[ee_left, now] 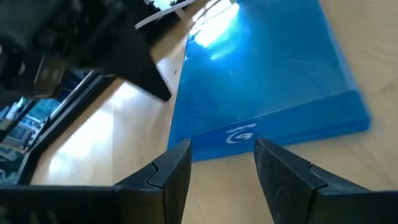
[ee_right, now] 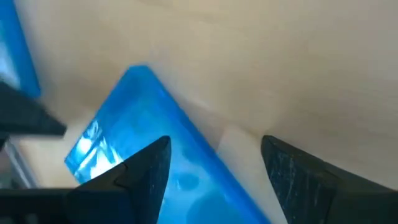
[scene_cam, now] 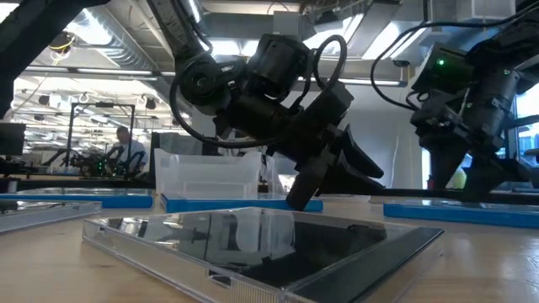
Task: Pick & place jewel cases by type
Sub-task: Put the right blue CD case into the left transparent bin
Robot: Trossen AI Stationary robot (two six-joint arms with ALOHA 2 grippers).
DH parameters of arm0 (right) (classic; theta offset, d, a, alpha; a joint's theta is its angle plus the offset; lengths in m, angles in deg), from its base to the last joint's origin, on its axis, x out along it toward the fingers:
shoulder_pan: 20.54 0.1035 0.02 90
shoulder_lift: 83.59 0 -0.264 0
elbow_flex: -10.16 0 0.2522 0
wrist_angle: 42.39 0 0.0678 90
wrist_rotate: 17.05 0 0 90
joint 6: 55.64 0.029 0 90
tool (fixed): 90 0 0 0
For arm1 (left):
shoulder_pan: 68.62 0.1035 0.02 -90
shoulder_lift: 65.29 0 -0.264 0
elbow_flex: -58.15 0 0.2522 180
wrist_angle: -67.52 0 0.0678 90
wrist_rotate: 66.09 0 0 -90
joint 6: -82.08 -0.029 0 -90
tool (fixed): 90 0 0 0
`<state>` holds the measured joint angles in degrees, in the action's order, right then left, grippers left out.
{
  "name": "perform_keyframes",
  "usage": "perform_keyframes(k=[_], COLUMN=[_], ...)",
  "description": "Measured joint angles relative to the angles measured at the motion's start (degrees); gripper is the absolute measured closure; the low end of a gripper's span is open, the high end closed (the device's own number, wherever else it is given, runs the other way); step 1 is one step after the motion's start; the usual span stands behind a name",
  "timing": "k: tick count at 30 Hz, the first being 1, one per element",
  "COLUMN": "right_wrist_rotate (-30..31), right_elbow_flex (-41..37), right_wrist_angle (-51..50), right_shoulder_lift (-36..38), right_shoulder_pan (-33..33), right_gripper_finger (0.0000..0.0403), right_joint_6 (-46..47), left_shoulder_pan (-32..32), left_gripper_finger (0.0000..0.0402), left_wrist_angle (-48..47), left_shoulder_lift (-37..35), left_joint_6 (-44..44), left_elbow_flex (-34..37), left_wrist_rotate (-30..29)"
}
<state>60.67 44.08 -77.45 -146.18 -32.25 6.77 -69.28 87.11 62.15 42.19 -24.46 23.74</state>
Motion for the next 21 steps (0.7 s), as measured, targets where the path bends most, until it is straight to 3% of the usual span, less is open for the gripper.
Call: perform_keyframes(k=[9,14,21], right_wrist_rotate=[0.8,9.3,9.4], right_elbow_flex=[0.0,5.3,12.0], right_wrist_angle=[0.8,1.4,-1.0], right_shoulder_lift=[0.0,0.1,0.0], right_shoulder_pan=[0.1,1.4,9.5], right_gripper_finger=[0.0147,0.0147,0.0147], right_joint_6=[-8.7,-24.5,-46.7], left_shoulder_pan=[-1.9,-2.7,-2.7], left_gripper_finger=[0.0231,0.0231,0.0231], left_wrist_angle=[-0.3,0.0,-0.4], left_shoulder_lift=[0.0,0.0,0.0], left_joint_6=[4.9,5.5,8.2], left_elbow_flex=[0.1,0.2,0.2], left_wrist_rotate=[-0.1,-1.6,-3.1])
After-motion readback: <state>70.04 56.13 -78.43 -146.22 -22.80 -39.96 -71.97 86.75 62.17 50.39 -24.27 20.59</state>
